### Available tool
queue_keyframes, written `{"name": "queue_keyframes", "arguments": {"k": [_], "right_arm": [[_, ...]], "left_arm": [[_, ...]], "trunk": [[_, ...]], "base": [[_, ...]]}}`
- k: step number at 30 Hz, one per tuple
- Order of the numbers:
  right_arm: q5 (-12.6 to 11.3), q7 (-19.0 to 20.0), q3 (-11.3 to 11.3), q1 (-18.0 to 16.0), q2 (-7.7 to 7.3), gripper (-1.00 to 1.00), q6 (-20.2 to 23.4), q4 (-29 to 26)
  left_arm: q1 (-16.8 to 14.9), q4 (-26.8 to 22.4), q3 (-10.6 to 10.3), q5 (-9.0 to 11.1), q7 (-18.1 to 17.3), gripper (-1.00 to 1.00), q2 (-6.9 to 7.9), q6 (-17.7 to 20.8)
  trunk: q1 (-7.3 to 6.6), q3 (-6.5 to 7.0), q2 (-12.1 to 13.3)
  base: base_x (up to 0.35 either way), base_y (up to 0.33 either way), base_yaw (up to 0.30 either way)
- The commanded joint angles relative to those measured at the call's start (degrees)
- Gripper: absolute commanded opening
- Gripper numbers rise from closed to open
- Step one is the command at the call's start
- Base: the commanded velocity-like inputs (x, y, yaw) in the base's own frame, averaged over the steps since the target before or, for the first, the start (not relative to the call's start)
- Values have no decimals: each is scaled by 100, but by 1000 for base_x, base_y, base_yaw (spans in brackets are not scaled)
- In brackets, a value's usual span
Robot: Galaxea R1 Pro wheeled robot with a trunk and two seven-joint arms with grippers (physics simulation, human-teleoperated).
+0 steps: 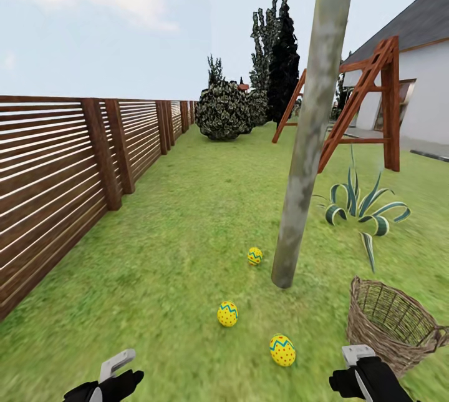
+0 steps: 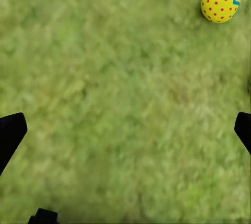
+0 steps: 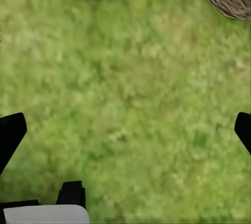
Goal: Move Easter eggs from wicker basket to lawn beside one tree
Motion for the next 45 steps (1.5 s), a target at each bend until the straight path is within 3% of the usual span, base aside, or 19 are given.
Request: {"name": "queue_keyframes", "arguments": {"k": [1,4,5,8,12,15,18,23,26,32,37,42,45], "right_arm": [[61,55,-12,-3,5,100,24,-8],[56,68,-9,-3,9,100,26,135],[51,81,-12,-3,12,100,12,494],[85,76,-14,-3,48,100,-421,1191],[96,57,-10,-3,108,100,-1013,1685],[109,50,-11,-3,251,100,-1124,2110],[113,47,-12,-3,306,100,-1168,2482],[95,85,-5,-3,323,100,-1277,2679],[92,89,-4,-3,391,100,-1557,3022],[103,47,-6,-3,470,100,-2968,4322],[116,42,-7,-3,477,100,-3394,4992],[122,32,-3,-3,491,100,-3587,5327],[122,29,-3,0,487,100,-3614,5439]], "left_arm": [[-4,-7,19,15,-22,100,-3,39],[-1,-2,19,17,-22,100,-3,64],[-1,105,19,13,-19,100,1,77],[-1,1088,30,-3,-54,100,57,64],[-2,1741,15,-22,-78,100,85,55],[-2,2503,6,-46,-83,100,85,39],[-2,2843,-8,-146,-84,100,97,18],[-1,3014,-7,-481,-89,100,188,-77],[-2,3146,6,-580,-92,100,236,-113],[-1,3900,10,-594,-93,100,243,-150],[5,4372,10,-604,-93,100,243,-214],[32,4526,10,-606,-93,100,242,-920],[42,4554,10,-603,-93,100,243,-1042]], "trunk": [[-22,12,37],[-88,66,158],[-110,83,198],[-176,137,318],[-264,209,479],[-330,263,599],[-396,317,719],[-506,407,920],[-572,461,1040],[-703,568,1281],[-813,658,1481],[-923,748,1682],[-989,802,1802]], "base": [[0,0,0],[0,0,0],[0,0,0],[0,0,0],[0,0,0],[0,0,0],[0,0,0],[0,0,0],[0,0,0],[0,0,0],[0,0,0],[0,0,0],[0,0,0]]}}
